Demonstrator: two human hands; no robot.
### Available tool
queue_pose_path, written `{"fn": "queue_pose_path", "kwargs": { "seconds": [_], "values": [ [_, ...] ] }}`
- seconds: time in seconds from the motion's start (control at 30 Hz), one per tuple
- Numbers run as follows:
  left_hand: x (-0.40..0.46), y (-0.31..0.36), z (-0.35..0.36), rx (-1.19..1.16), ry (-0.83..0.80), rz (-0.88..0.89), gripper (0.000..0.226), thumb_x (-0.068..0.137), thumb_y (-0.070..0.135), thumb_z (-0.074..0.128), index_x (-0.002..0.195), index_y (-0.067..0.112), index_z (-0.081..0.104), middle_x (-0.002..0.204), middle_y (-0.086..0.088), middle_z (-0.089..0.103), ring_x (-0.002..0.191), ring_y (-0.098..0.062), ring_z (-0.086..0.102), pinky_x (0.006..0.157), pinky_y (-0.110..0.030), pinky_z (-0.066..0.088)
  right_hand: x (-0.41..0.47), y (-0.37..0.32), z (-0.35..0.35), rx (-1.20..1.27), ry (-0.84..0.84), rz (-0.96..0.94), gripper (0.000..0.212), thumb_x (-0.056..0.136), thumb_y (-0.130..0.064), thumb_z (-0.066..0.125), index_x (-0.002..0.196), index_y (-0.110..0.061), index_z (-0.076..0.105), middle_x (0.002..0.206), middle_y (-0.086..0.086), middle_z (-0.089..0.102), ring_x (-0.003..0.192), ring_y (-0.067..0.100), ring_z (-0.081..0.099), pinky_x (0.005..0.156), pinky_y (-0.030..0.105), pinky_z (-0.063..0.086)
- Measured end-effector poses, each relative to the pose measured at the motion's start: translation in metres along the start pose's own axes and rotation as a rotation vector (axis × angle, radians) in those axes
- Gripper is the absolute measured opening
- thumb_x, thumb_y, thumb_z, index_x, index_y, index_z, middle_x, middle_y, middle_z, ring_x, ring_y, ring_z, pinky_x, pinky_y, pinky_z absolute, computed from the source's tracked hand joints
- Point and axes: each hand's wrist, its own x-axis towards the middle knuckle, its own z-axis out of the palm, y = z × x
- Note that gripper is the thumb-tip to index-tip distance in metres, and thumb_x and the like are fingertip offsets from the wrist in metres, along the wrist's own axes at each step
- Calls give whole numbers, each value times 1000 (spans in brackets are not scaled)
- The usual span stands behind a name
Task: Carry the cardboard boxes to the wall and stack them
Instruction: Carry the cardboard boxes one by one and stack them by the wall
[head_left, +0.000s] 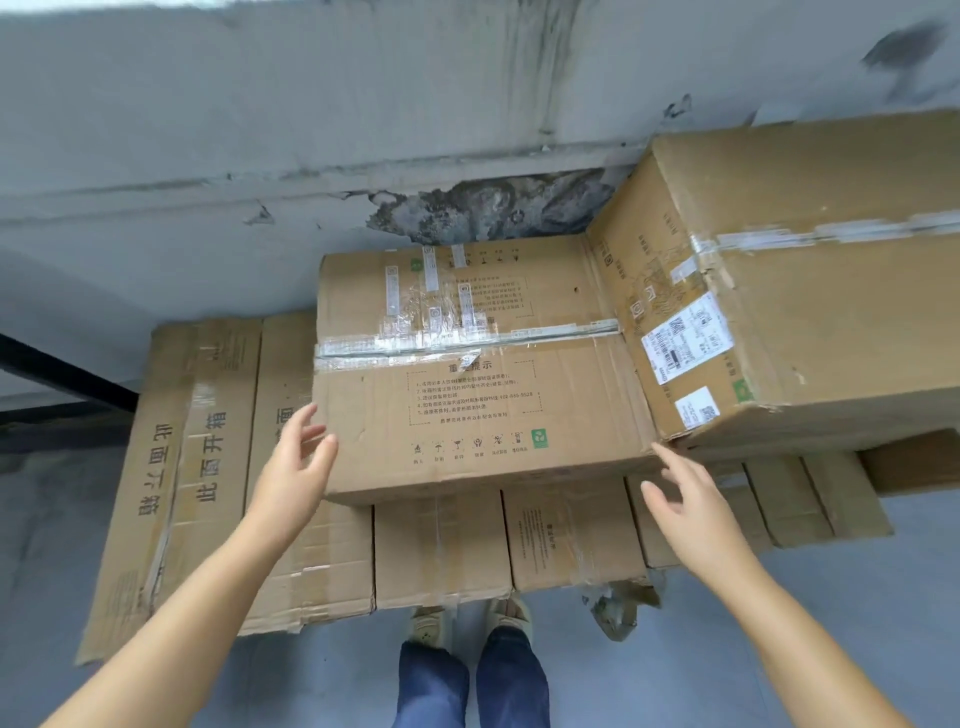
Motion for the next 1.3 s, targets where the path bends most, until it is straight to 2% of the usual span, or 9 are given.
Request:
{"fn": "queue_pose_path", "kwargs": {
  "seconds": [0.1,0.23,0.3,0.4,0.5,0.6,0.9,1.07,1.3],
  "values": [
    [-59,23,-15,-107,-61,102,41,98,24,45,138,29,38,121,6,59,116,-14,56,102,-40,43,-51,-8,-15,235,30,-19,43,97,-19,51,137,-33,42,134,-8,49,118,7,51,88,14,40],
    [-115,41,-22,-235,-143,185,35,98,16,43,130,28,45,112,4,64,101,-8,63,92,-33,51,-119,-7,-13,471,108,-9,37,96,-18,51,121,-44,45,125,-13,56,109,0,59,93,29,51],
    [-129,46,-25,-279,-175,206,34,98,16,42,130,27,46,109,1,66,98,-7,65,90,-27,53,-149,-7,-4,577,164,21,32,89,-41,57,119,-45,46,123,-11,58,105,-3,60,86,21,53],
    [-132,49,-35,-288,-269,248,30,97,21,41,123,34,49,106,1,67,98,-8,65,84,-29,54,-193,-7,17,671,299,79,61,68,-73,60,119,-43,47,120,-10,61,101,-3,62,78,17,54],
    [-124,54,-46,-223,-430,332,28,93,28,42,118,38,50,102,4,69,97,-9,65,84,-30,53,-239,-16,39,817,464,134,54,77,-60,65,122,-34,49,115,-6,66,95,-4,64,72,16,55],
    [-116,59,-51,-144,-614,442,34,89,51,51,121,38,50,104,11,68,100,-9,64,89,-31,52,-285,-20,64,896,683,206,97,36,-90,65,117,-37,53,104,-11,70,96,0,66,69,17,55],
    [-178,80,22,53,-1101,735,55,67,62,49,115,36,54,100,5,70,94,-9,67,87,-32,50,-456,-7,147,861,1286,503,67,44,-96,51,106,-71,49,112,-23,64,111,6,60,94,34,47],
    [-250,85,52,82,-1314,795,36,83,56,58,110,31,57,98,-5,71,87,-5,67,80,-20,51,-551,-13,193,1130,1663,598,101,24,-90,67,109,-36,55,109,-3,65,85,-5,67,68,14,55],
    [-389,45,84,318,-1563,1032,30,85,40,62,100,65,53,97,4,72,84,2,65,76,-13,47,-685,0,258,1095,1741,877,97,26,-97,56,109,-47,56,97,-19,70,87,-4,67,75,19,54]
  ]
}}
